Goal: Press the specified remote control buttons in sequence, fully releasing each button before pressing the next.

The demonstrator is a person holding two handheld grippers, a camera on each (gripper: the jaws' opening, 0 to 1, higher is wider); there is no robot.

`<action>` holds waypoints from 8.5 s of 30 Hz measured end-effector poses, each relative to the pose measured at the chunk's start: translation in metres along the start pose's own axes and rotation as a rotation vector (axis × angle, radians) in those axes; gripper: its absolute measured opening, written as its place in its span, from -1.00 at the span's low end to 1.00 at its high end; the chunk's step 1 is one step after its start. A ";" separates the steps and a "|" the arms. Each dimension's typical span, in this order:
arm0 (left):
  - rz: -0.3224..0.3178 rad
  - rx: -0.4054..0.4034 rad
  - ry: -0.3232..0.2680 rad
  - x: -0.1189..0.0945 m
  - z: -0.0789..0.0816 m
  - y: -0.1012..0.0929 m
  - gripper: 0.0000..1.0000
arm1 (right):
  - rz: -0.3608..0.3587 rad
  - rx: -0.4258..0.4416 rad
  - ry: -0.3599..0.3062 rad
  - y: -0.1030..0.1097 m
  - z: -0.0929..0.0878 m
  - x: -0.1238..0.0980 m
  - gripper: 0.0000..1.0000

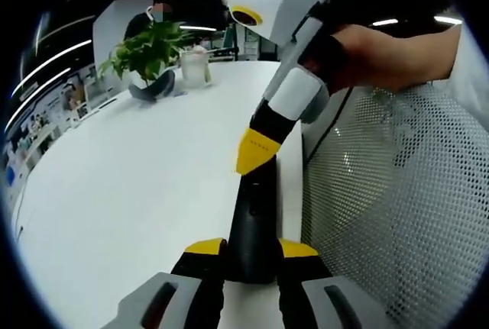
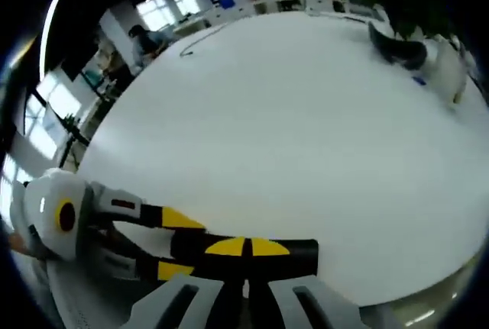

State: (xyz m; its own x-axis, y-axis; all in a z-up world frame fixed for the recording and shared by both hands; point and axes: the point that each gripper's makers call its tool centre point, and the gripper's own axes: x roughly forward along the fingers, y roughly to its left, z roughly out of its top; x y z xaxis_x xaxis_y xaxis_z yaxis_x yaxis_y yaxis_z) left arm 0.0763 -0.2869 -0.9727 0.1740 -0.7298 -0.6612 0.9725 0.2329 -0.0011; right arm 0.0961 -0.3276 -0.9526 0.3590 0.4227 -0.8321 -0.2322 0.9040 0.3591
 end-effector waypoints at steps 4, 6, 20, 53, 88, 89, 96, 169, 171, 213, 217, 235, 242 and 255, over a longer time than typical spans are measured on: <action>0.006 -0.004 0.000 0.000 0.001 -0.001 -0.49 | 0.013 -0.001 0.011 0.004 -0.003 0.002 -1.00; 0.000 0.003 0.001 0.000 0.000 -0.002 -0.51 | 0.002 -0.008 0.042 0.002 -0.008 0.004 -1.00; -0.019 0.019 0.002 0.000 -0.001 -0.003 -0.52 | -0.008 -0.078 0.075 0.007 -0.014 0.008 -1.00; -0.019 0.016 -0.010 0.000 0.002 -0.001 -0.51 | -0.042 0.074 0.180 0.001 -0.025 0.000 -1.00; -0.012 0.031 -0.019 0.001 0.002 -0.001 -0.47 | -0.042 0.075 0.189 0.000 -0.027 0.005 -1.00; -0.008 0.039 -0.018 0.001 0.002 -0.001 -0.47 | -0.035 0.084 0.190 0.000 -0.027 0.004 -1.00; -0.005 0.055 -0.007 -0.001 0.002 -0.001 -0.51 | -0.016 0.059 0.138 0.006 -0.017 0.003 -1.00; -0.032 0.064 -0.039 0.003 0.005 -0.007 -0.51 | 0.062 0.014 0.115 0.016 -0.013 0.007 -1.00; -0.031 0.065 -0.039 0.003 0.005 -0.007 -0.51 | 0.066 0.008 0.115 0.017 -0.013 0.008 -1.00; -0.025 0.012 -0.011 0.004 0.005 -0.006 -0.51 | 0.008 -0.041 0.347 0.020 -0.019 0.018 -1.00; -0.030 0.014 -0.008 0.005 0.005 -0.006 -0.51 | -0.021 -0.091 0.361 0.021 -0.021 0.018 -1.00; -0.032 0.019 -0.002 0.005 0.006 -0.007 -0.51 | 0.030 0.021 0.365 0.020 -0.021 0.015 -1.00; -0.027 0.021 -0.006 0.005 0.006 -0.007 -0.51 | 0.261 0.284 0.159 0.039 -0.013 0.005 -1.00; -0.020 0.016 -0.020 0.004 0.006 -0.008 -0.51 | 0.050 0.004 -0.208 0.007 0.015 -0.060 -1.00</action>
State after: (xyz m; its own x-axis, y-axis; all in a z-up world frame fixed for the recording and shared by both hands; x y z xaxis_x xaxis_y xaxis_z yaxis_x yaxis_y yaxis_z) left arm 0.0704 -0.2951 -0.9708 0.1573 -0.7472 -0.6457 0.9782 0.2077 -0.0020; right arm 0.0867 -0.3452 -0.8940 0.5260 0.4710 -0.7081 -0.2511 0.8815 0.3998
